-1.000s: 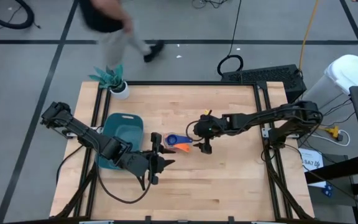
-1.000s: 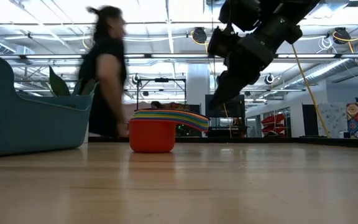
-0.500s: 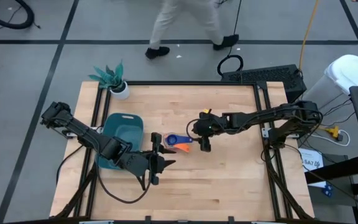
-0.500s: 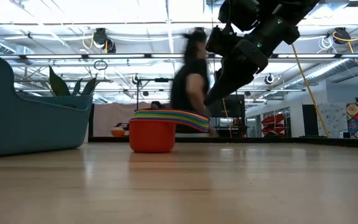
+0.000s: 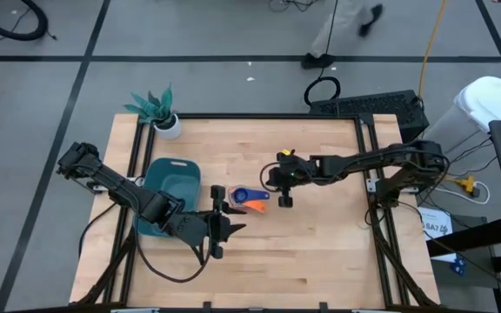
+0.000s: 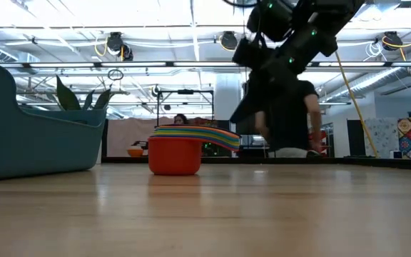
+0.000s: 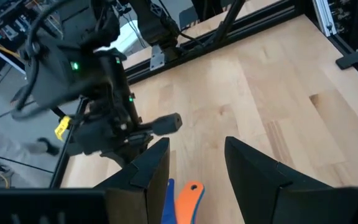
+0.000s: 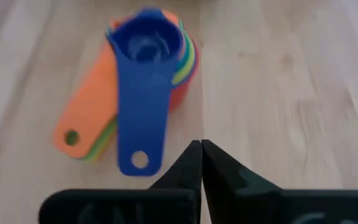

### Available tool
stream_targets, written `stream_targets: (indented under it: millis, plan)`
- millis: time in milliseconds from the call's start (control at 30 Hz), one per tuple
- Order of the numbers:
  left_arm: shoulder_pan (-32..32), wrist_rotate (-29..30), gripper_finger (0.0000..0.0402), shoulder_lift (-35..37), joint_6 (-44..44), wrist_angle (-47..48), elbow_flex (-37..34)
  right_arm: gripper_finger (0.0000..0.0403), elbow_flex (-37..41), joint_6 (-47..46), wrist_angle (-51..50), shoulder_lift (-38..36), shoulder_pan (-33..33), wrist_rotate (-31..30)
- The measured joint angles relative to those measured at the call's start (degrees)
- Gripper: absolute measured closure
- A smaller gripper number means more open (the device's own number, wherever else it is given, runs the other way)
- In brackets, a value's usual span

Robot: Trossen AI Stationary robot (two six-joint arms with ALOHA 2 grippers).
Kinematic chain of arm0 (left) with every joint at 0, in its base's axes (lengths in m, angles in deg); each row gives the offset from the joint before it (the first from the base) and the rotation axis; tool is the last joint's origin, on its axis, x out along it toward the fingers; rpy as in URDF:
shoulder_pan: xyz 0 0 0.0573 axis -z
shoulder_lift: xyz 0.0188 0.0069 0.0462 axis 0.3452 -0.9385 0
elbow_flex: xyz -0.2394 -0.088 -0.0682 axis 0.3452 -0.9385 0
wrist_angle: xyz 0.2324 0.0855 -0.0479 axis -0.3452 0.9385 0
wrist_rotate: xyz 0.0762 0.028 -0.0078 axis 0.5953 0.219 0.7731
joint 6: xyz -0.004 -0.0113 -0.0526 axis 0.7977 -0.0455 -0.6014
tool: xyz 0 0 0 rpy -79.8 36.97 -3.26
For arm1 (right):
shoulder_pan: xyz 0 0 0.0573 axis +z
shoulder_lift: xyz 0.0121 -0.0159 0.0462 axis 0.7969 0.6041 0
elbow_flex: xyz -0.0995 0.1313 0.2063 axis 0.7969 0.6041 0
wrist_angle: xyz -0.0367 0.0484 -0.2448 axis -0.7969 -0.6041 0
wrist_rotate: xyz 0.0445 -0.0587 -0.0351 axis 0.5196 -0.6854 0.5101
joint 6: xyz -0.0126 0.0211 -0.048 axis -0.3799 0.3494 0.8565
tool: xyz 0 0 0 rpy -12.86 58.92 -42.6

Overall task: Nest measuring cups in basket
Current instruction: Stack the dark blue measuring cup on top of the orange measuring cup

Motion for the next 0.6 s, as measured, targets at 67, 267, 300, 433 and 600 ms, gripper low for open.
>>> stream_targets:
  millis: [67, 267, 300, 433, 600]
  plan:
    - [0.00, 0.00, 0.0243, 0.00, -0.16, 0.00, 0.00, 0.0402, 0.00, -0.04, 0.25, 1.49, -0.34, 0.04]
    - [0.00, 0.02, 0.0243, 0.00, -0.78, -0.53, -0.02, 0.0403, 0.04, 0.50, 1.73, 4.66, -0.51, 0.14]
    - [0.00, 0.02, 0.0243, 0.00, -0.78, -0.55, -0.02, 0.0403, 0.04, 0.50, 2.14, 4.64, -0.51, 0.19]
    - [0.00, 0.02, 0.0243, 0.00, -0.80, -0.50, -0.02, 0.0403, 0.04, -0.03, 2.85, 4.62, -0.54, 2.51]
    - [0.00, 0.05, 0.0243, 0.00, -0.77, -1.01, -0.02, 0.0403, 0.00, -1.31, 2.08, 5.88, -0.32, 5.93]
